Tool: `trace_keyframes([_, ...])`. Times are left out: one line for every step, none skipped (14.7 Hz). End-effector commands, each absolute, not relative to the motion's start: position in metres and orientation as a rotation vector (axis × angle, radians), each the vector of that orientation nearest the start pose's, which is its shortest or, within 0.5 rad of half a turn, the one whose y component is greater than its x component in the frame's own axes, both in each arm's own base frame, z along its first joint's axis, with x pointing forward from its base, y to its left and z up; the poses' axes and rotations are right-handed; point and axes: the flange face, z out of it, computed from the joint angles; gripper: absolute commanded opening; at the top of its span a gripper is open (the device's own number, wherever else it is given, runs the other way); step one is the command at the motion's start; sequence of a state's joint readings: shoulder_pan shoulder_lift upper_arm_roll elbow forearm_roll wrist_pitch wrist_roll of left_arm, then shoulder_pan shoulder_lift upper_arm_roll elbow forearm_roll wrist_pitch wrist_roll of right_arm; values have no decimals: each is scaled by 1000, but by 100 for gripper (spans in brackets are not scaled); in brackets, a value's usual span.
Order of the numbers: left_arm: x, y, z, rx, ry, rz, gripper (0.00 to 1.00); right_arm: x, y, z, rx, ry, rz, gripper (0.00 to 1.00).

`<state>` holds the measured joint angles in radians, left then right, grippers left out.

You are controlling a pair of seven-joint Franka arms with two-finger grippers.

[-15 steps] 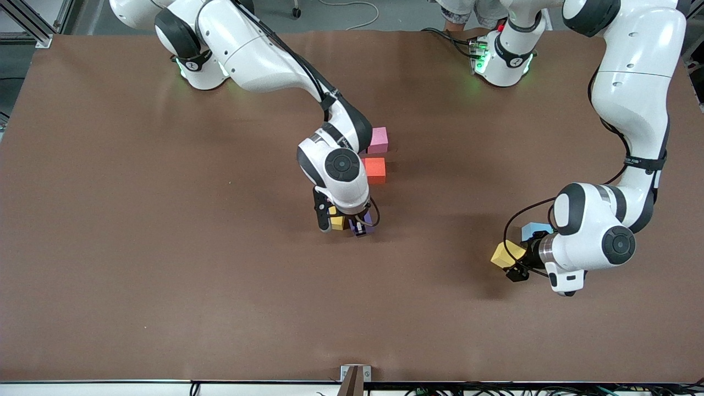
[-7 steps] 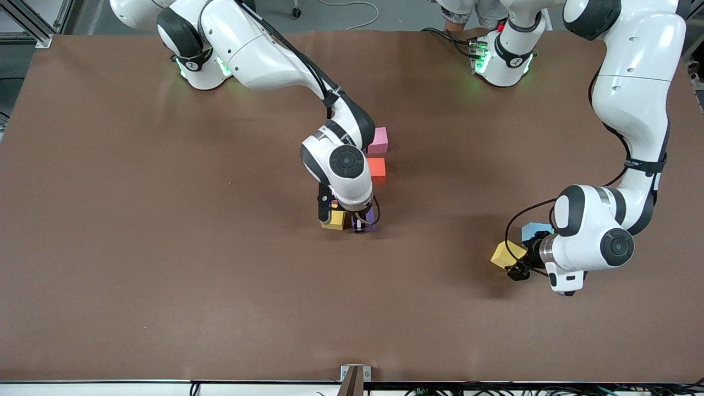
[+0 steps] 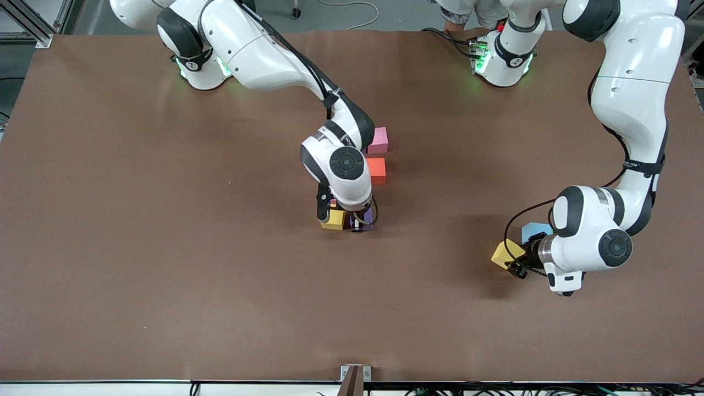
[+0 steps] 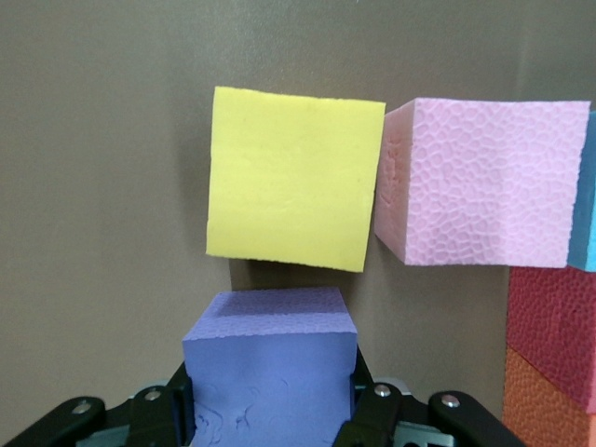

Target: Arrange 11 blocks into digit 3

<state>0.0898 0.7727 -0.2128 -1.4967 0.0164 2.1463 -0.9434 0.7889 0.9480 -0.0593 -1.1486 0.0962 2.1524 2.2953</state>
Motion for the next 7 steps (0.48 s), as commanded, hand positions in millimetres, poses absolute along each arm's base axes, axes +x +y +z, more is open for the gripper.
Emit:
trace_keyframes([704, -66, 219, -2905, -1339, 252, 26, 560, 522, 227, -2149, 2239, 43, 0])
trace_keyframes([704, -67, 221, -2908, -1338, 248, 26, 558, 520, 224, -2155, 2247, 43, 0])
trace_keyframes([705, -68, 224, -2912, -1338, 242, 26, 556, 519, 221, -2166, 2252, 44, 0])
trace_keyframes([705, -69, 228, -2918, -1338, 238, 26, 554, 518, 217, -2177, 2258, 45, 0])
trace_keyframes([705, -69, 231, -2922, -1343, 234, 26, 551, 515, 212, -2194, 2263, 46, 0])
trace_keyframes([705, -72, 232, -2919, -1354, 236, 26, 551, 514, 213, -2201, 2258, 42, 0])
trace_keyframes([706, -73, 235, -2908, -1380, 230, 26, 550, 514, 212, -2203, 2261, 44, 0])
